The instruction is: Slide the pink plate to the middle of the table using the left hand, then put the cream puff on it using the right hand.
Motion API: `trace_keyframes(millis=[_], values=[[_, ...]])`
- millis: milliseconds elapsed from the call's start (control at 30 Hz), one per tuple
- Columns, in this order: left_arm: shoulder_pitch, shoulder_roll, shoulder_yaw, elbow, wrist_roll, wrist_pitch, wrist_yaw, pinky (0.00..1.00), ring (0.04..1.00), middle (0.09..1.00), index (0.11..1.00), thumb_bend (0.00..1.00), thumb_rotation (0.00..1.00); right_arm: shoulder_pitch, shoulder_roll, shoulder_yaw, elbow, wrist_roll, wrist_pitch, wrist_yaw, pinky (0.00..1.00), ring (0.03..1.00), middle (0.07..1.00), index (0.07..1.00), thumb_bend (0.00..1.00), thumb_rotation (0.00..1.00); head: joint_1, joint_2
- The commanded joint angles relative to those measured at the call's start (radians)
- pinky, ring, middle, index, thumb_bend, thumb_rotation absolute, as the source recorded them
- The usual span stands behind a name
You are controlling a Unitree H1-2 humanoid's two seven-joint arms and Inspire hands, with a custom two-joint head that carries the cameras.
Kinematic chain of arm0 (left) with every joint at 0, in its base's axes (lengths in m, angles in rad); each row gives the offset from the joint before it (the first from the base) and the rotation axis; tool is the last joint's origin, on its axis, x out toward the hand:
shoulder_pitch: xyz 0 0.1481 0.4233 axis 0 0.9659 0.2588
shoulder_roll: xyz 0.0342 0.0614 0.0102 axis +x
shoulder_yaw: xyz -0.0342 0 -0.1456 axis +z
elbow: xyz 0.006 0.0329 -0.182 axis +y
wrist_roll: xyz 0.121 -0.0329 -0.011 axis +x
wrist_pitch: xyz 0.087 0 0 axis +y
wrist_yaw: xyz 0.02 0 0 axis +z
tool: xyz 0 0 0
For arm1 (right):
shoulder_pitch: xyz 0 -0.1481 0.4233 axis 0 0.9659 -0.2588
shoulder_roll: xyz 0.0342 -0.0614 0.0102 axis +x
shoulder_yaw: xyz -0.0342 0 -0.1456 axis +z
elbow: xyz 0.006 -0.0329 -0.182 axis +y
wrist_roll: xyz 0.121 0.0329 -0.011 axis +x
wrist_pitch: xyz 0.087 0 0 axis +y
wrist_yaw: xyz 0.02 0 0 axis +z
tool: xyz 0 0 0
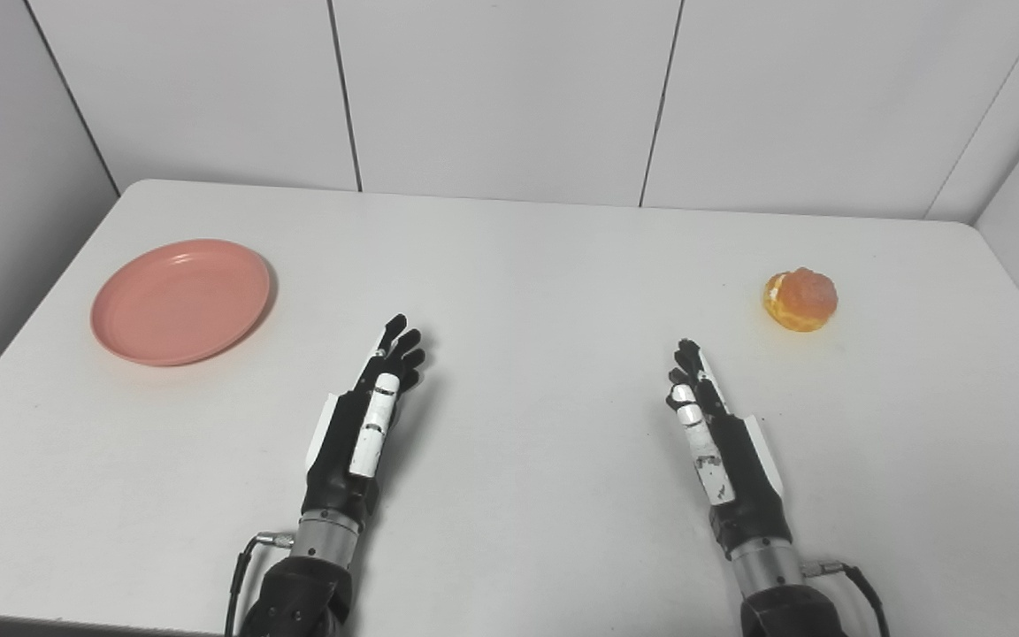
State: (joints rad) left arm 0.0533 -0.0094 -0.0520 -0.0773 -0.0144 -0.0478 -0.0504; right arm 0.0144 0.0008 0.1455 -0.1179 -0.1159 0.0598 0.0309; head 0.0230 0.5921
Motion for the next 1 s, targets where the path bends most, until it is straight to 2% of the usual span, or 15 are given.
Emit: trace_keyframes(millis=[0, 300, 500, 667, 833, 967], values=[[0.045, 0.004, -0.002, 0.026, -0.008, 0.022, -0.007, 0.92, 0.925, 0.950, 0.949, 0.47, 1.00, -0.009, 0.008, -0.002, -0.036, 0.007, 0.019, 0.006, 0.94, 0.972, 0.984, 0.979, 0.31, 1.00, 0.001, -0.001], [0.046, 0.003, -0.001, 0.026, -0.017, 0.021, -0.012, 0.93, 0.929, 0.954, 0.951, 0.48, 1.00, -0.008, 0.005, -0.001, -0.039, 0.006, 0.014, 0.006, 0.94, 0.972, 0.987, 0.980, 0.31, 1.00, 0.012, -0.008], [0.047, -0.009, -0.014, 0.035, 0.006, 0.020, -0.005, 0.93, 0.928, 0.952, 0.948, 0.47, 1.00, -0.003, -0.015, -0.005, -0.025, -0.002, -0.012, 0.009, 0.93, 0.965, 0.985, 0.979, 0.30, 1.00, 0.099, -0.049], [0.039, -0.034, -0.032, 0.077, 0.048, -0.012, 0.025, 0.91, 0.914, 0.938, 0.929, 0.46, 1.00, 0.000, -0.033, -0.021, -0.004, 0.022, -0.032, 0.016, 0.97, 0.982, 0.983, 0.979, 0.28, 1.00, 0.187, -0.096], [0.032, -0.053, -0.046, 0.109, 0.070, -0.026, 0.043, 0.91, 0.920, 0.945, 0.932, 0.46, 1.00, -0.005, -0.049, -0.030, 0.048, 0.027, -0.114, 0.019, 1.00, 0.991, 0.983, 0.982, 0.25, 1.00, 0.246, -0.136], [0.028, -0.061, -0.057, 0.129, 0.092, -0.037, 0.054, 0.91, 0.925, 0.949, 0.938, 0.45, 1.00, -0.010, -0.062, -0.036, 0.076, 0.035, -0.155, 0.027, 1.00, 0.991, 0.981, 0.981, 0.24, 1.00, 0.278, -0.150]])
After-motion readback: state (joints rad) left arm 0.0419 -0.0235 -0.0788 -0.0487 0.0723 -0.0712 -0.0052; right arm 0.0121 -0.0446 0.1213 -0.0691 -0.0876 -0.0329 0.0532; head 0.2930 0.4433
